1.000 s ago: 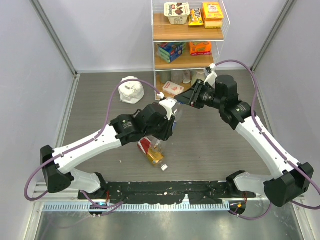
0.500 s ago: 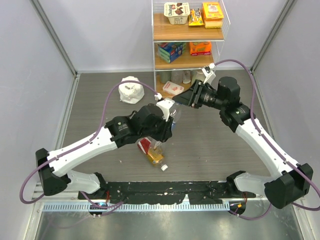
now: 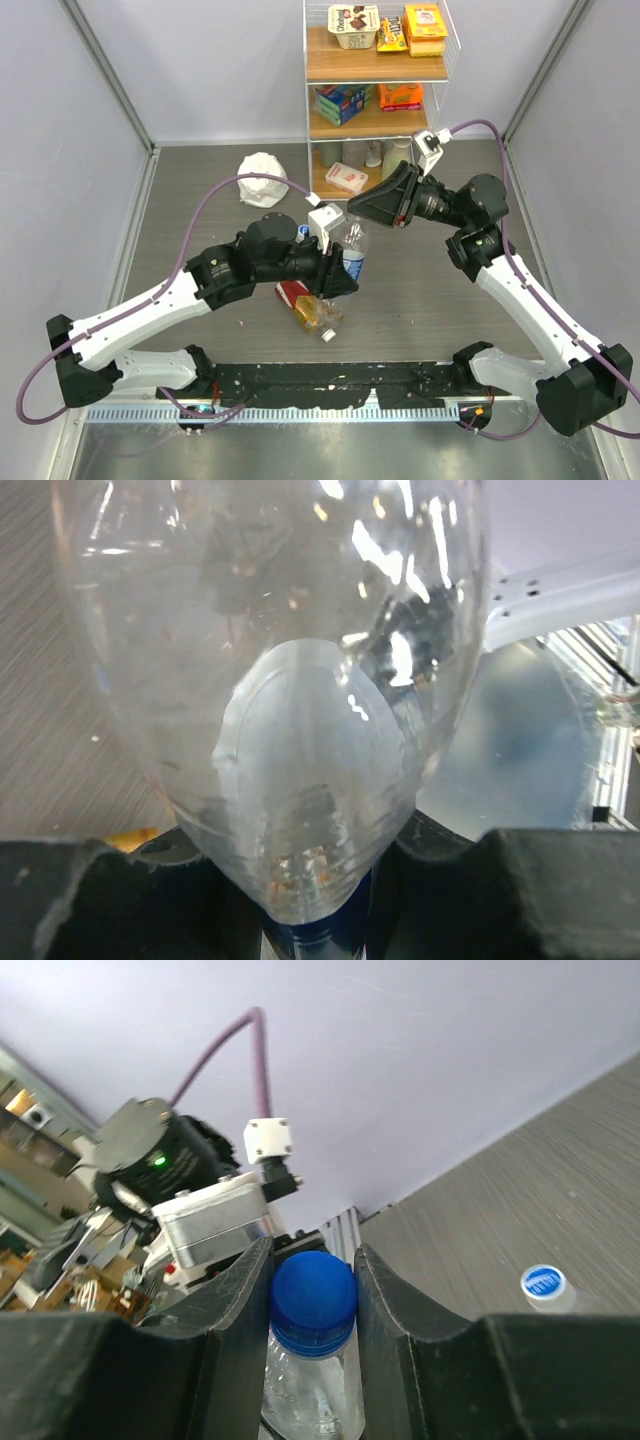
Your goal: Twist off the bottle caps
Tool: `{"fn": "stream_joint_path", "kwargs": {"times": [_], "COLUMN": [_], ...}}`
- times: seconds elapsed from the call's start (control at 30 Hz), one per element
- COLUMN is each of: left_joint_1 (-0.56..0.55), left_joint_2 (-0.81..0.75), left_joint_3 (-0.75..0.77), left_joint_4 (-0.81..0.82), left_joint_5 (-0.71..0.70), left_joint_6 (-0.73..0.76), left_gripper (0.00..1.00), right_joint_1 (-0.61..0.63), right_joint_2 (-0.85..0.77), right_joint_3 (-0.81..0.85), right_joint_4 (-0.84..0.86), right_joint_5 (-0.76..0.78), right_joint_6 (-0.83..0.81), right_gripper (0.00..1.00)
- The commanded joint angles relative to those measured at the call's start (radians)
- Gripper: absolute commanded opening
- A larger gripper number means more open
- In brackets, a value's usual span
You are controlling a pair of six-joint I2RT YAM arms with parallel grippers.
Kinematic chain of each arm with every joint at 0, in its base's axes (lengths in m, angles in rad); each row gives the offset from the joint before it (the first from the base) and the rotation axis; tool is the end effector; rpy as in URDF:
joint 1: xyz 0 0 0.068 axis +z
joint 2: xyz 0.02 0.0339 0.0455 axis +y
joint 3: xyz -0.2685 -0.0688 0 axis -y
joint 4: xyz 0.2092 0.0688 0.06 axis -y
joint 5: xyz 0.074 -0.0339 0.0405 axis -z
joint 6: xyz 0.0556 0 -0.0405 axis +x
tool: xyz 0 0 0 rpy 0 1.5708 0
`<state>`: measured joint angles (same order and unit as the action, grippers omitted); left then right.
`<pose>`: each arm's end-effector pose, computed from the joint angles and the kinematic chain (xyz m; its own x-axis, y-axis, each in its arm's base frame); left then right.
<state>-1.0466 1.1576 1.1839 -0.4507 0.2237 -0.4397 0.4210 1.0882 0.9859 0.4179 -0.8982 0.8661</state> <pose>0.1077 -0.2110 0.3721 -0.5889 0.1893 -0.7857 0.7677 0.4350 -0.4706 0.1765 0.1267 0.4234 -0.5275 0.2838 -0.8008 -0.8204 0.0749 0.5669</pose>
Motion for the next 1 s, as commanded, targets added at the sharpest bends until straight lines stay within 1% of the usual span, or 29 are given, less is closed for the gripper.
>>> {"fn": "stream_joint_path", "kwargs": {"times": [0.0, 0.07, 0.17, 0.43, 0.5, 0.53, 0.57, 0.6, 0.63, 0.67, 0.7, 0.73, 0.77, 0.8, 0.83, 0.87, 0.9, 0.93, 0.97], "left_joint_1": [-0.006, -0.006, -0.006, -0.006, -0.007, -0.006, -0.004, -0.004, -0.004, -0.006, -0.004, -0.007, -0.006, -0.006, -0.006, -0.006, -0.006, -0.006, -0.006], "left_joint_2": [-0.015, -0.025, -0.033, -0.044, -0.047, -0.045, -0.044, -0.044, -0.042, -0.041, -0.038, -0.038, -0.038, -0.035, -0.035, -0.032, -0.027, -0.024, -0.018], "left_joint_3": [-0.024, -0.032, -0.043, -0.049, -0.050, -0.050, -0.052, -0.052, -0.052, -0.052, -0.050, -0.050, -0.049, -0.049, -0.047, -0.044, -0.040, -0.035, -0.026], "left_joint_4": [0.156, 0.171, 0.184, 0.161, 0.149, 0.144, 0.139, 0.135, 0.129, 0.123, 0.119, 0.115, 0.110, 0.106, 0.101, 0.096, 0.087, 0.080, 0.064], "left_joint_5": [0.160, 0.170, 0.166, 0.122, 0.114, 0.108, 0.102, 0.095, 0.091, 0.083, 0.077, 0.072, 0.063, 0.060, 0.055, 0.048, 0.037, 0.025, 0.014], "left_joint_6": [0.009, 0.007, 0.006, 0.007, 0.010, 0.009, 0.009, 0.010, 0.010, 0.010, 0.010, 0.010, 0.010, 0.012, 0.013, 0.015, 0.015, 0.016, 0.016], "left_gripper": [0.00, 0.00, 0.00, 0.00, 0.00, 0.00, 0.00, 0.00, 0.00, 0.00, 0.00, 0.00, 0.00, 0.00, 0.00, 0.00, 0.00, 0.00, 0.00], "right_joint_1": [0.022, 0.021, 0.021, 0.021, 0.019, 0.019, 0.021, 0.019, 0.019, 0.019, 0.021, 0.019, 0.019, 0.018, 0.018, 0.019, 0.018, 0.019, 0.019], "right_joint_2": [-0.011, -0.007, -0.008, -0.017, -0.022, -0.024, -0.027, -0.028, -0.037, -0.039, -0.045, -0.045, -0.050, -0.050, -0.051, -0.051, -0.050, -0.045, -0.044], "right_joint_3": [-0.012, -0.015, -0.009, 0.000, 0.011, 0.017, 0.034, 0.040, 0.060, 0.072, 0.091, 0.100, 0.121, 0.129, 0.154, 0.166, 0.190, 0.223, 0.237], "right_joint_4": [0.376, 0.490, 0.513, 0.453, 0.414, 0.356, 0.326, 0.253, 0.216, 0.129, 0.092, 0.023, -0.008, -0.072, -0.159, -0.197, -0.282, -0.322, -0.411], "right_joint_5": [-0.177, -0.197, -0.212, -0.189, -0.173, -0.159, -0.154, -0.130, -0.120, -0.098, -0.087, -0.056, -0.038, -0.006, 0.022, 0.068, 0.088, 0.149, 0.209], "right_joint_6": [0.207, 0.264, 0.295, 0.249, 0.217, 0.199, 0.157, 0.108, 0.076, 0.026, 0.002, -0.039, -0.059, -0.091, -0.107, -0.151, -0.171, -0.200, -0.231], "right_gripper": [0.01, 0.01, 0.02, 0.01, 0.01, 0.01, 0.07, 0.16, 0.39, 0.49, 0.70, 0.77, 0.91, 0.99, 1.00, 1.00, 1.00, 1.00, 1.00]}}
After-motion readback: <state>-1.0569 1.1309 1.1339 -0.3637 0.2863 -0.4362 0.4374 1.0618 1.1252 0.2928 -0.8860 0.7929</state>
